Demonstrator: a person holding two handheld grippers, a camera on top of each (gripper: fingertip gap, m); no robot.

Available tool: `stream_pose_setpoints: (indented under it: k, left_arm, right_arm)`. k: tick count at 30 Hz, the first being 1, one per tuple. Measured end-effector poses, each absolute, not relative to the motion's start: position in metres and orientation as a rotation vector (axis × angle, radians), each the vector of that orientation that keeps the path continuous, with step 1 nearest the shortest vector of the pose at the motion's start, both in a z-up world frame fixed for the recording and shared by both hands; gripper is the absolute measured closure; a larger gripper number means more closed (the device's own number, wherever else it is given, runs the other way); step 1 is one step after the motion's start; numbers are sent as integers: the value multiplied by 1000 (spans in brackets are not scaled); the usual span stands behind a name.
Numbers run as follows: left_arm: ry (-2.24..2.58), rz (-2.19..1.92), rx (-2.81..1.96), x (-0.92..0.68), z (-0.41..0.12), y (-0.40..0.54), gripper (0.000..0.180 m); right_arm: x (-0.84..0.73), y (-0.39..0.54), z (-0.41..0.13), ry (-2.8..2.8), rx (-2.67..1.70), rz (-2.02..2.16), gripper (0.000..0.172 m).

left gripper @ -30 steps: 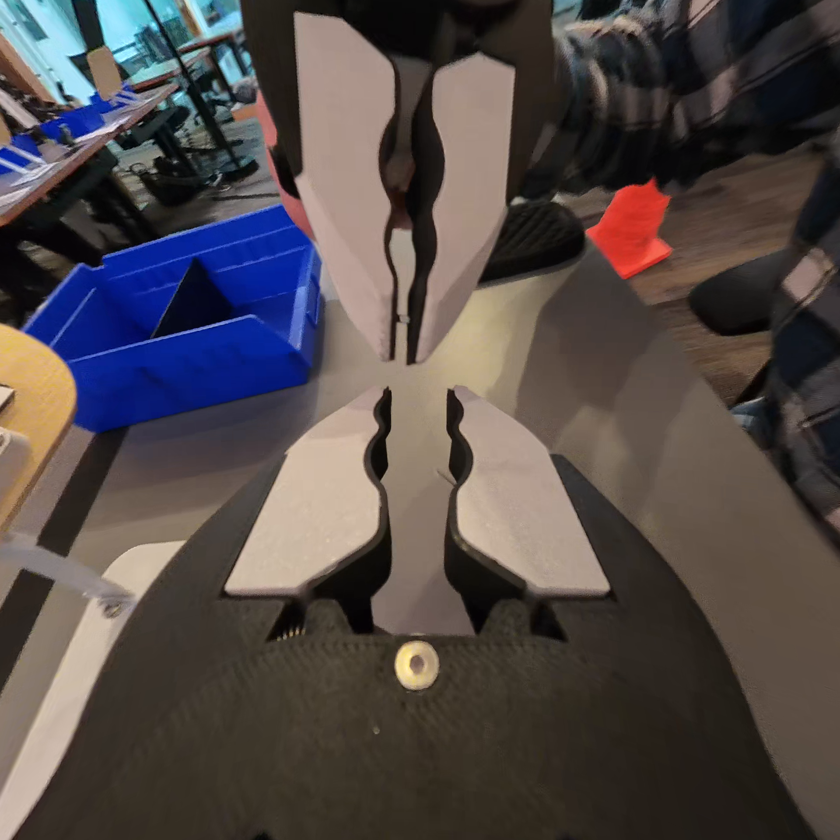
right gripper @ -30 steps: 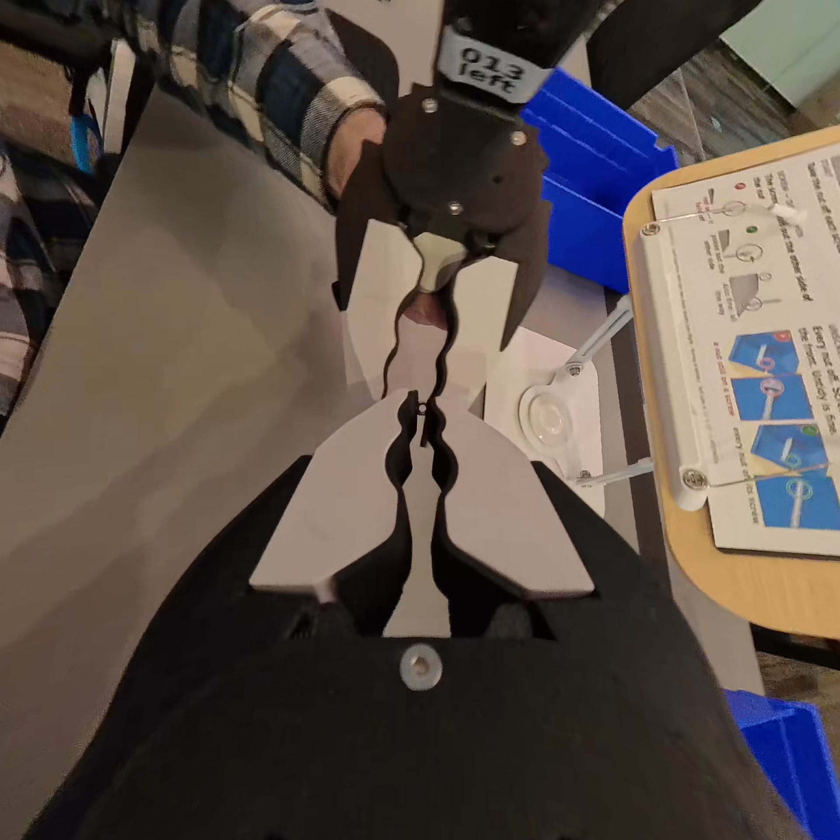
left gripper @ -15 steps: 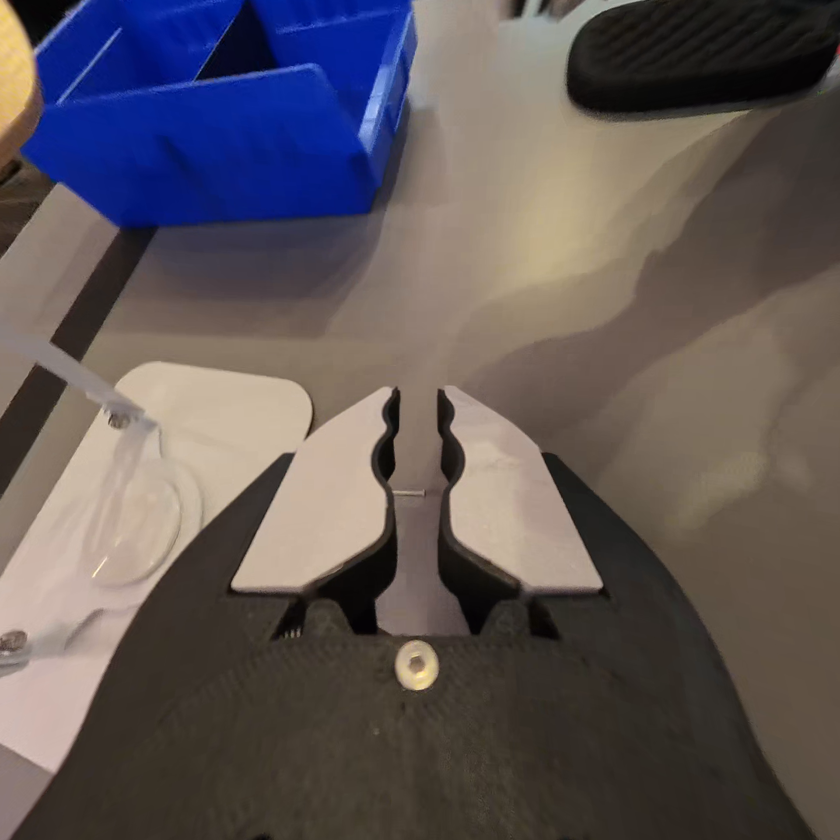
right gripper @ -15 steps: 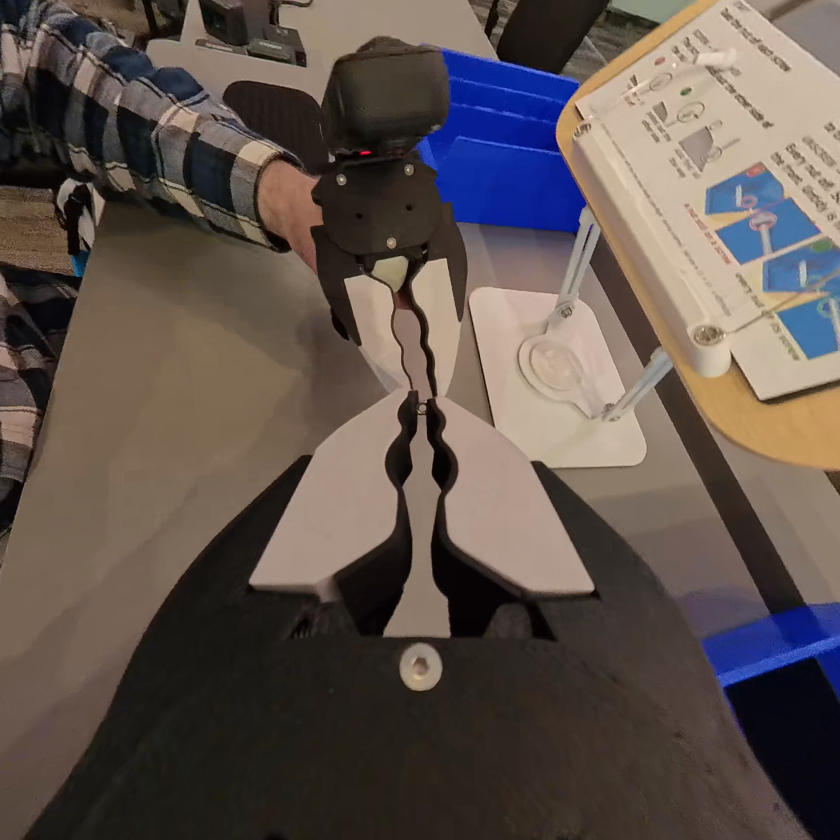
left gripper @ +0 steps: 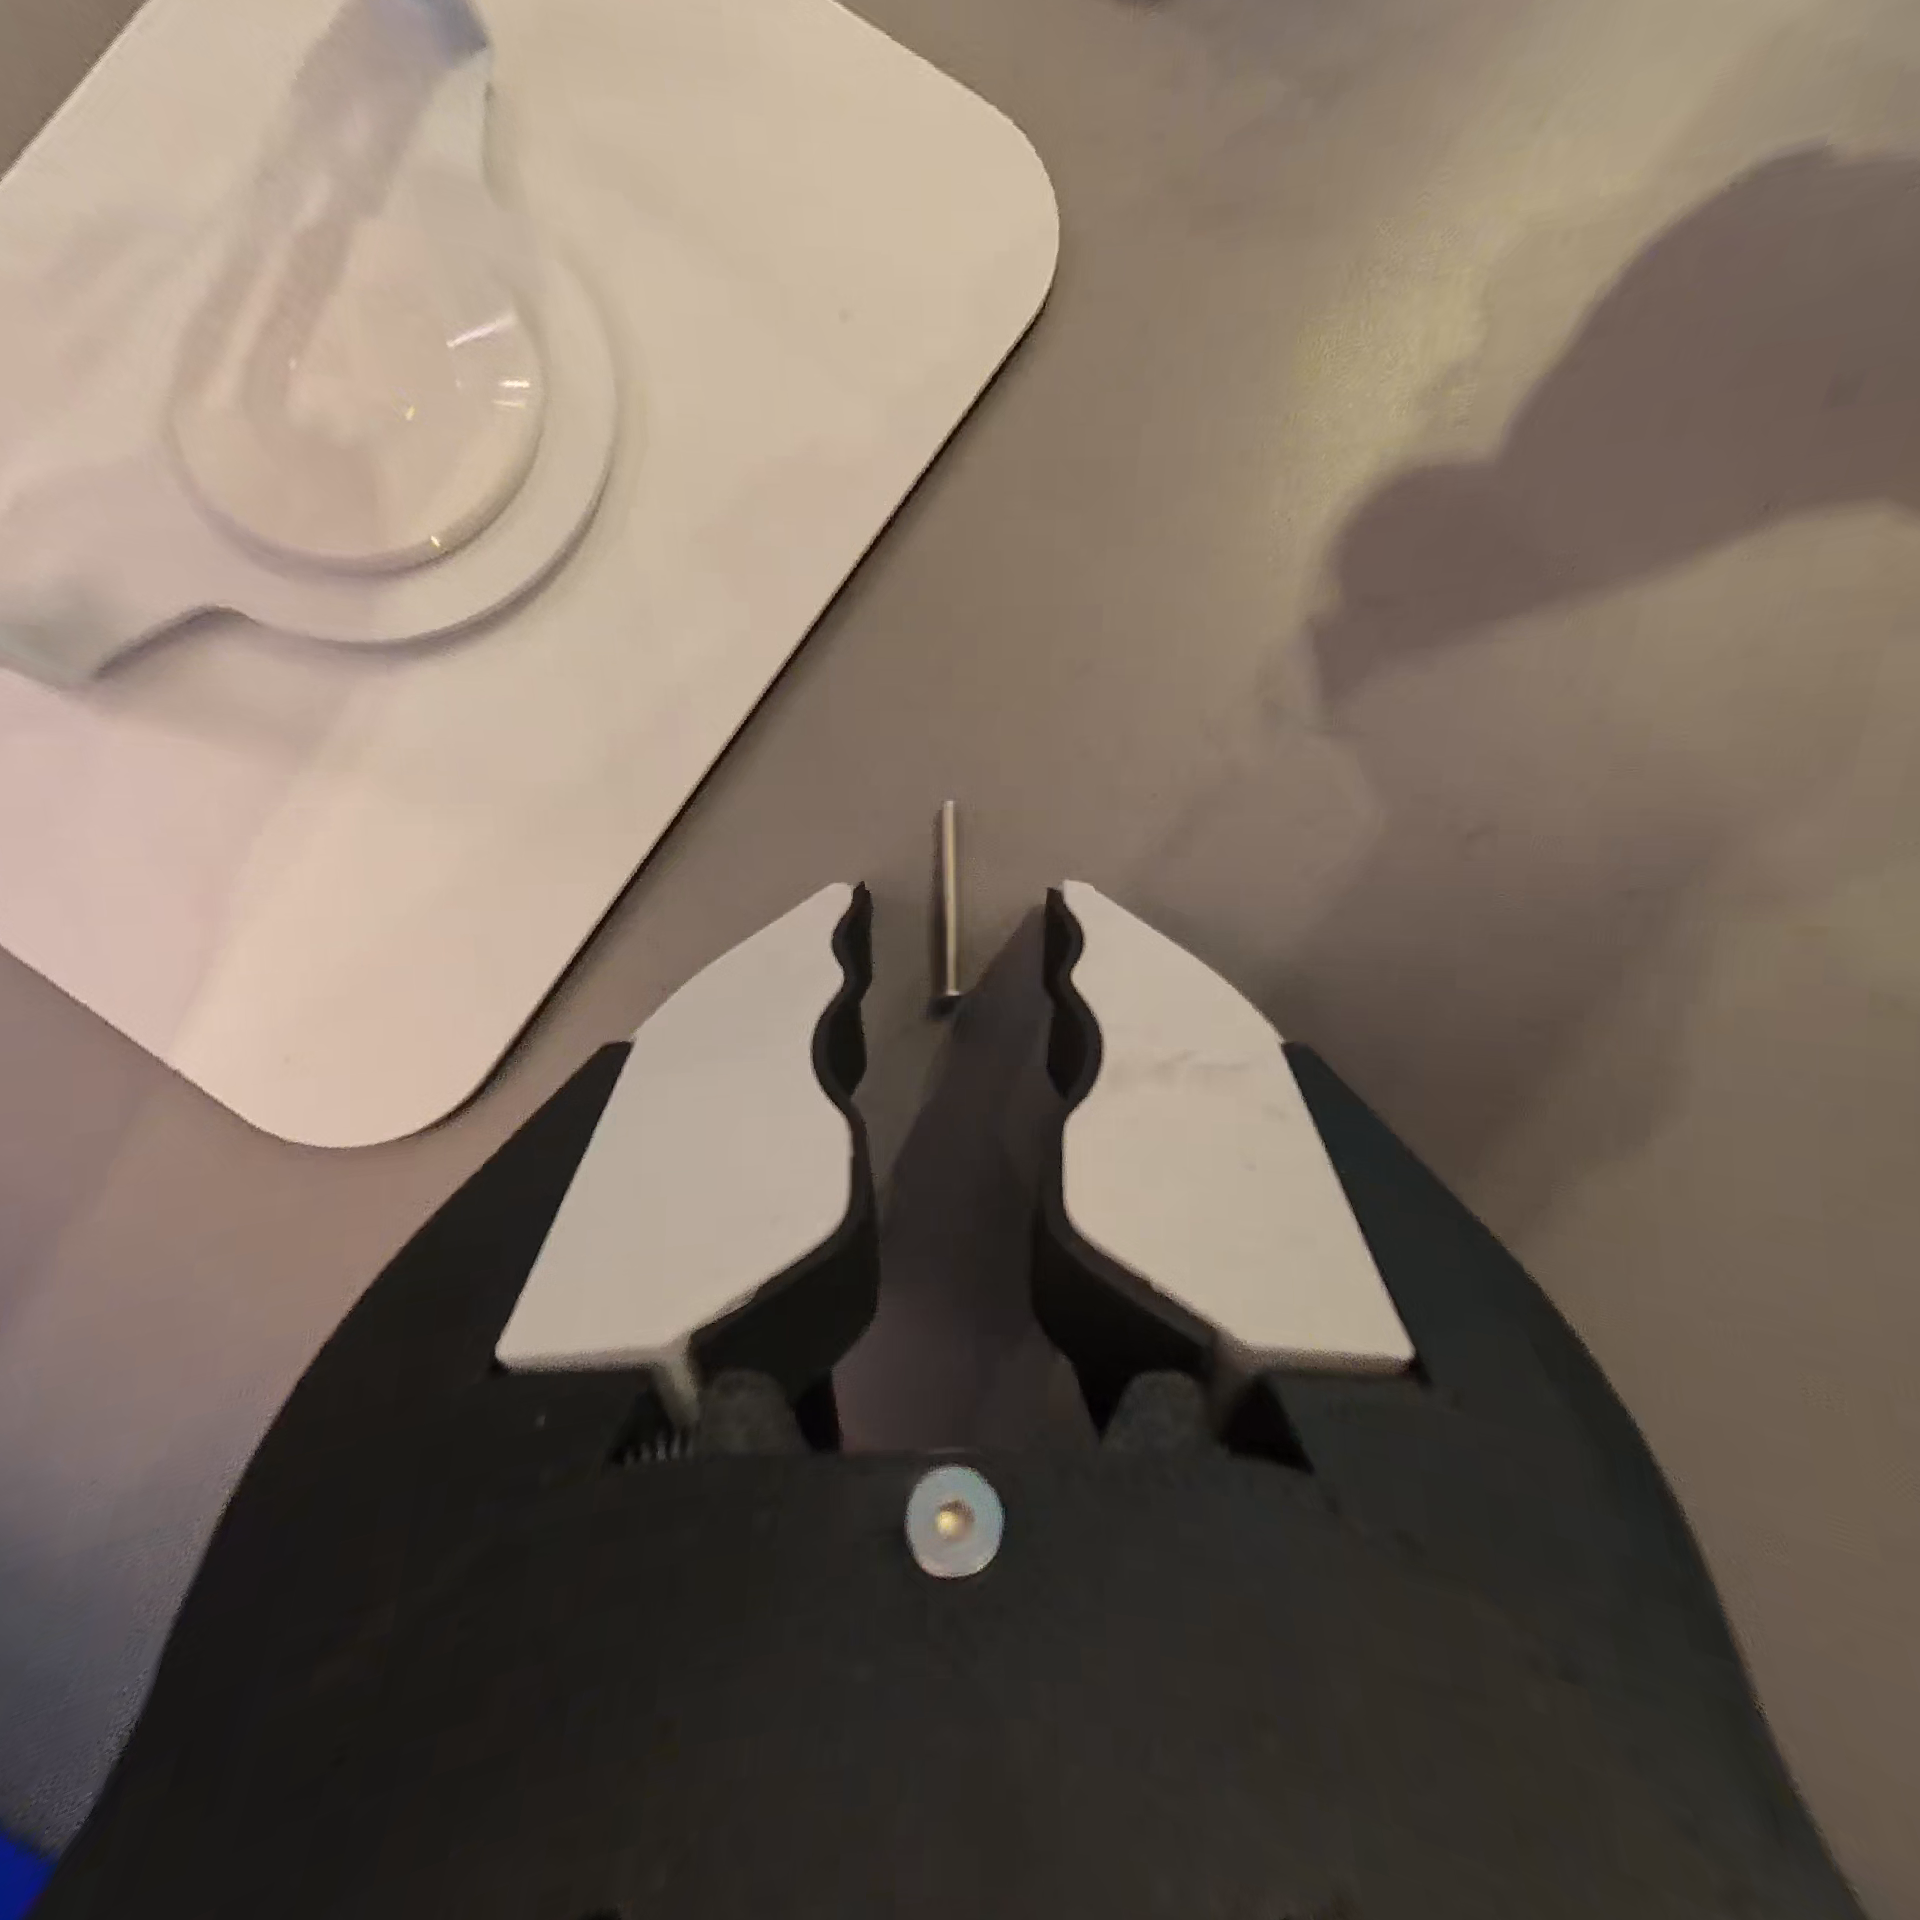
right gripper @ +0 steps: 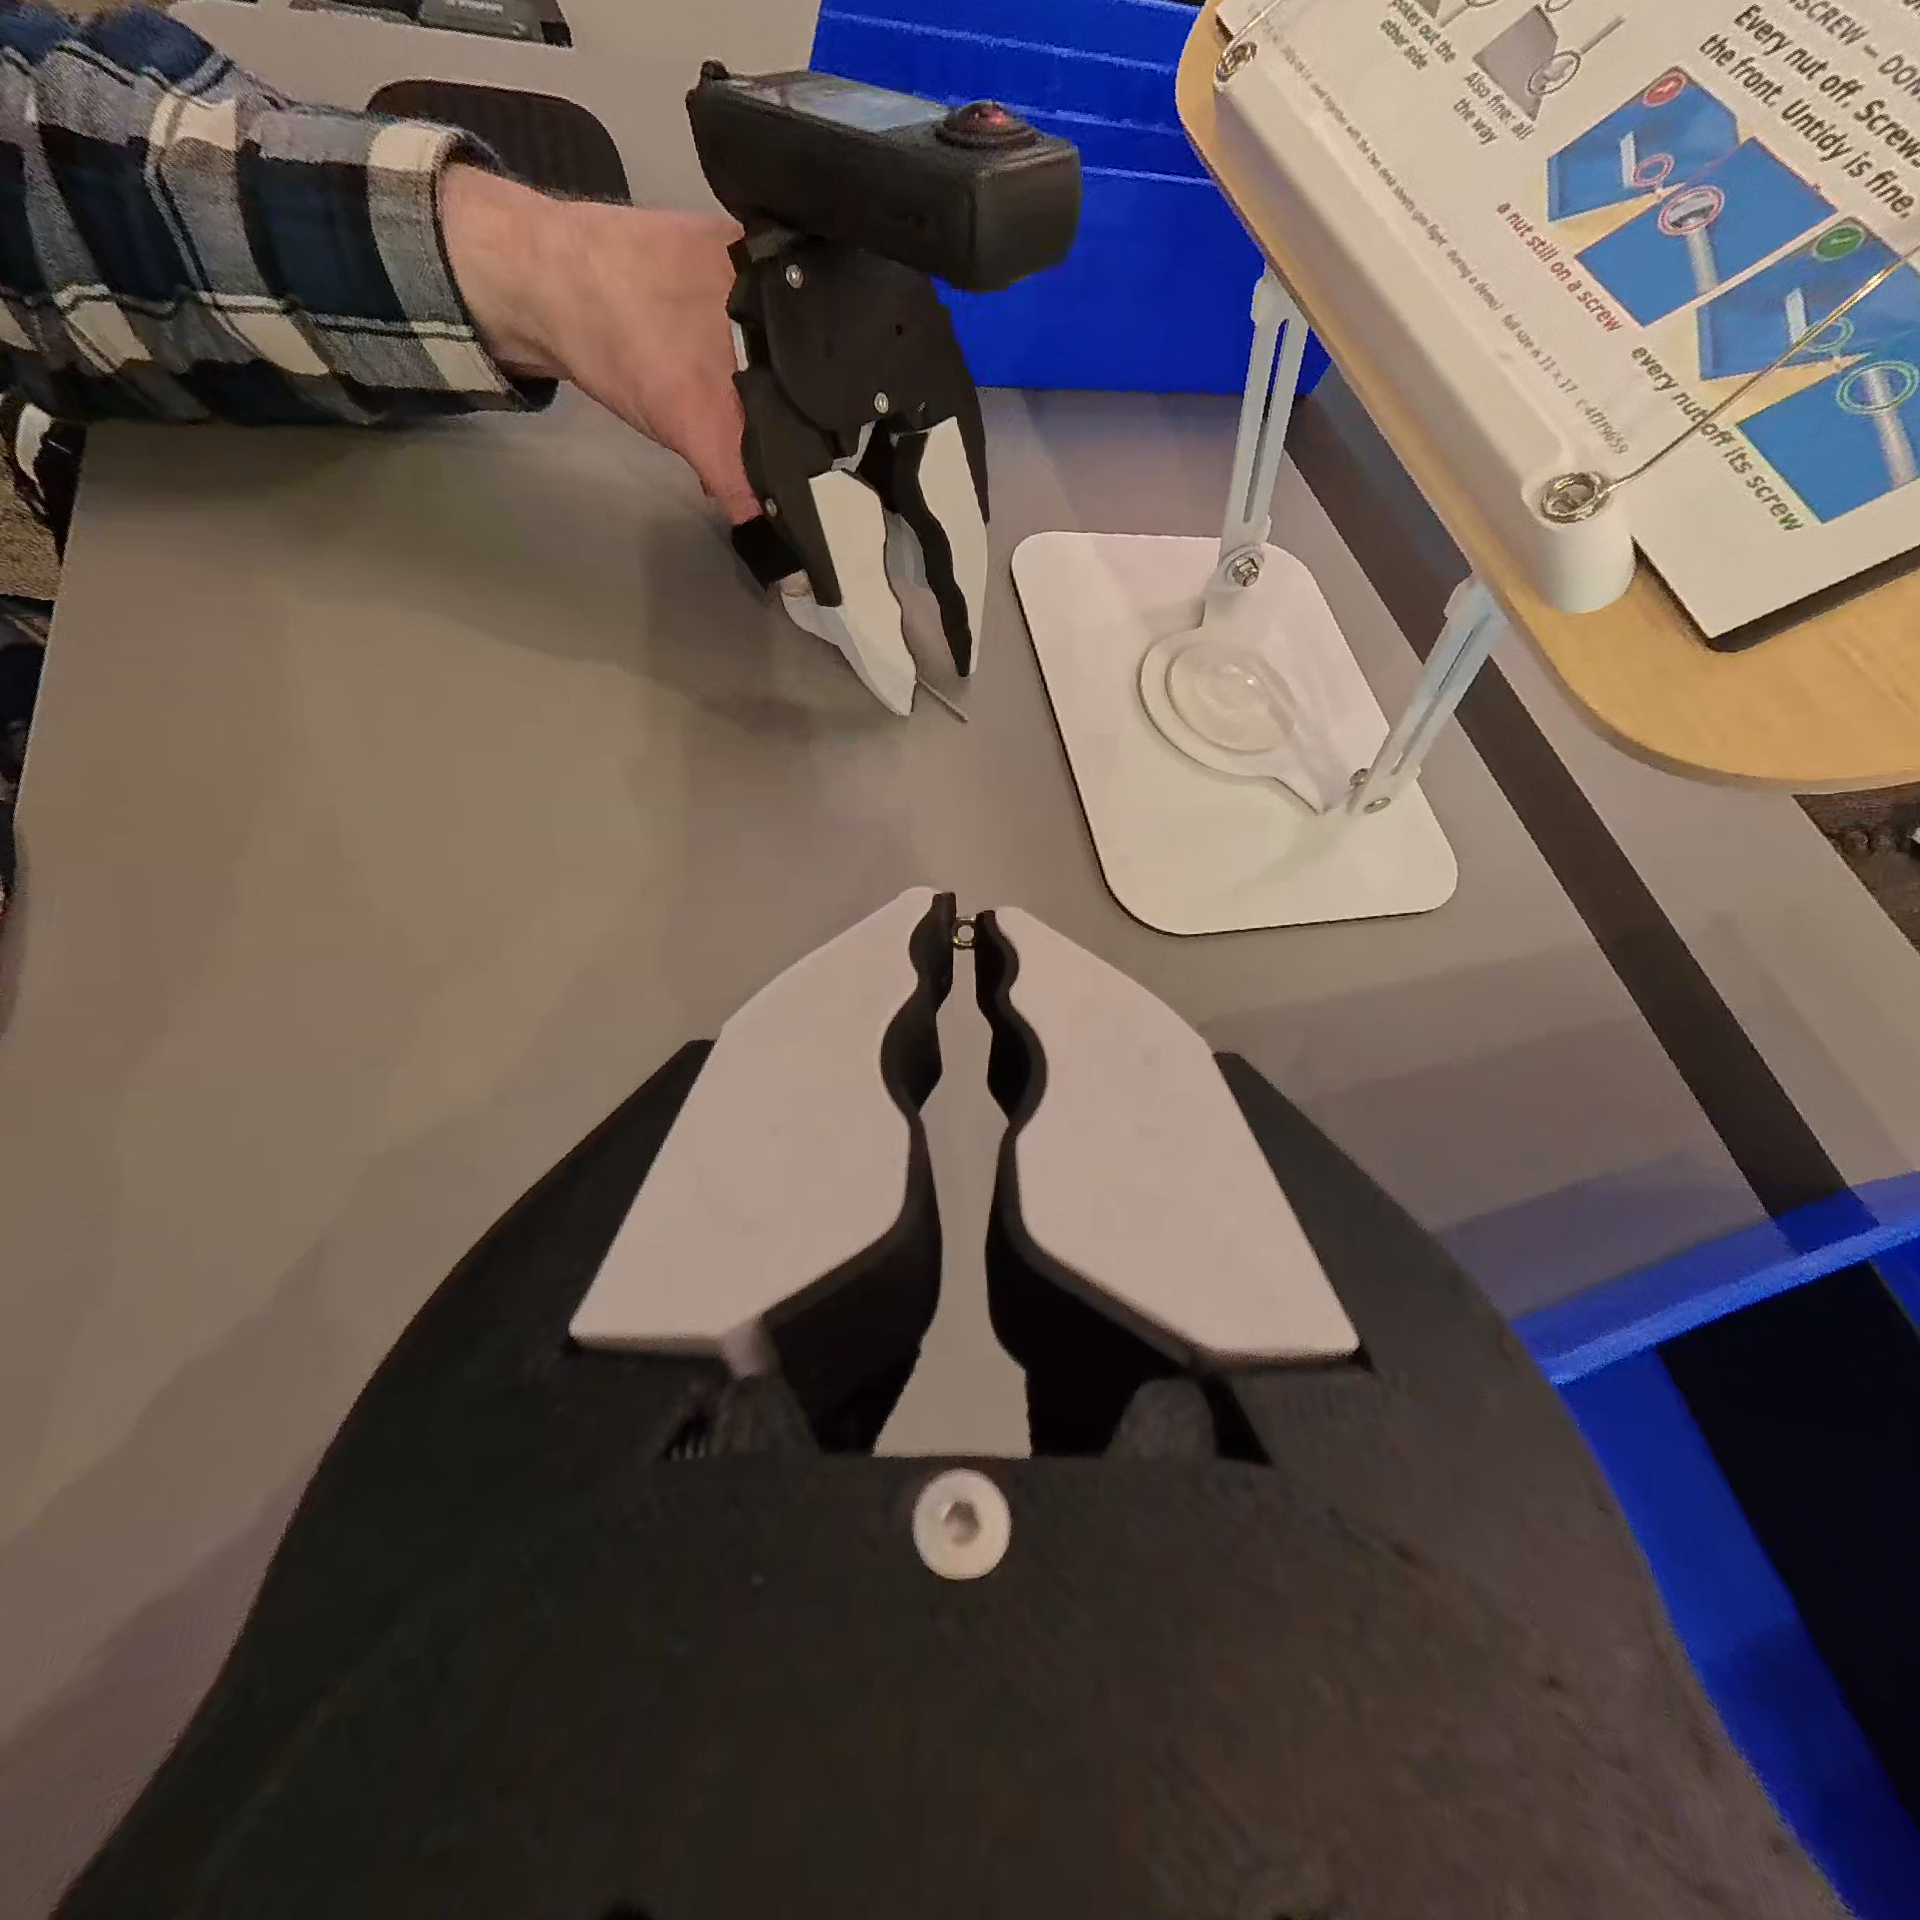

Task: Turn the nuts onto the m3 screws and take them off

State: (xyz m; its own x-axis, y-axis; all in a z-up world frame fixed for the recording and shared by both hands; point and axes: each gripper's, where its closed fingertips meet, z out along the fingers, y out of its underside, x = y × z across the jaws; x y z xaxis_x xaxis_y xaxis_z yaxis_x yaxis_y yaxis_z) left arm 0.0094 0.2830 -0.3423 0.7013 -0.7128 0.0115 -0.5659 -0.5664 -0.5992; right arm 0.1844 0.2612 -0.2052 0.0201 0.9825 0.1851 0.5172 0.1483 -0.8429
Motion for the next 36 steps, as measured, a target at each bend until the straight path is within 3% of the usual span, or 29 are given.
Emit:
stream_pose_setpoints:
  k: [6, 14, 21, 36]
  left_arm:
    - [1008, -340, -2335, 15, -343, 281, 178]
    - [1029, -290, -2288, 15, -343, 283, 179]
    - [1005, -402, -2177, 33, -323, 289, 179]
    - [1054, -586, -1981, 83, -295, 293, 179]
  right_arm:
    - [183, 262, -203, -1602, -1476, 720, 167]
    - [210, 290, -186, -1526, -1517, 649, 167]
    - [276, 372, -173, -1321, -1701, 437, 167]
    - [329, 458, -305, -1388, -2397, 292, 165]
